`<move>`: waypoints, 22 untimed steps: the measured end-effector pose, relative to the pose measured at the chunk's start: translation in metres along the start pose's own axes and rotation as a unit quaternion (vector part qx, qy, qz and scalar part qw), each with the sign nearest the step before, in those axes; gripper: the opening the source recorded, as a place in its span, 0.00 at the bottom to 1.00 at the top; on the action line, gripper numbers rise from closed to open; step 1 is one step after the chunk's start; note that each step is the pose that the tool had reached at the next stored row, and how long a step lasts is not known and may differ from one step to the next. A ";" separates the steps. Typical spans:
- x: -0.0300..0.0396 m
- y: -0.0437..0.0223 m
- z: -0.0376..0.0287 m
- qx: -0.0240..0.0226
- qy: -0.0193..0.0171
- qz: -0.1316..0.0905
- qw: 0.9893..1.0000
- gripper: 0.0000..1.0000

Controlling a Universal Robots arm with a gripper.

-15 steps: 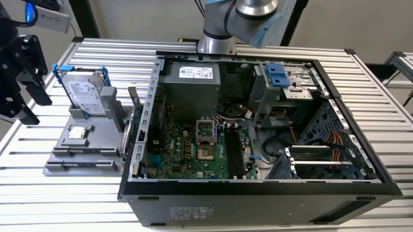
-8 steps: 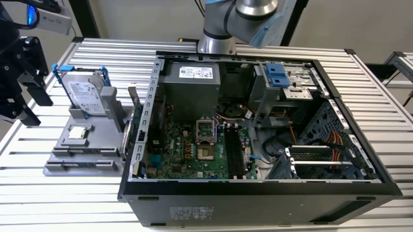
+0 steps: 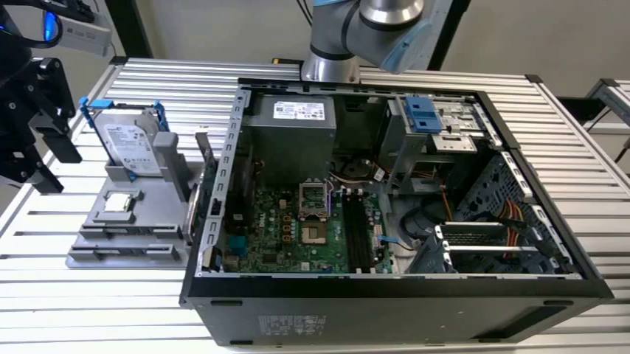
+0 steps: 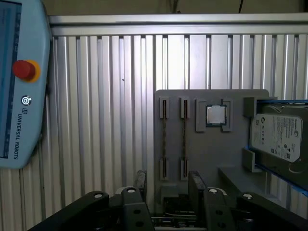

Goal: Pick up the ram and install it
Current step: 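Pick up the ram and move it above insertion slot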

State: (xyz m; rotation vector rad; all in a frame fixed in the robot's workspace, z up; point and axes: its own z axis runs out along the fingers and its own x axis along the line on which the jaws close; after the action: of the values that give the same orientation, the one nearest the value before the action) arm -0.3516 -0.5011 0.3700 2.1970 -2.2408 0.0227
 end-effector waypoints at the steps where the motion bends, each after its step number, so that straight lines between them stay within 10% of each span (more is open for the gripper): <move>1: 0.0000 0.0000 0.0002 0.000 0.000 0.000 1.000 1.00; 22: -0.0042 0.0001 0.0094 0.000 0.000 0.001 1.000 1.00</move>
State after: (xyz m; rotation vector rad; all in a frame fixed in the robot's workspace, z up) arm -0.3516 -0.4970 0.3606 2.1937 -2.2440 0.0227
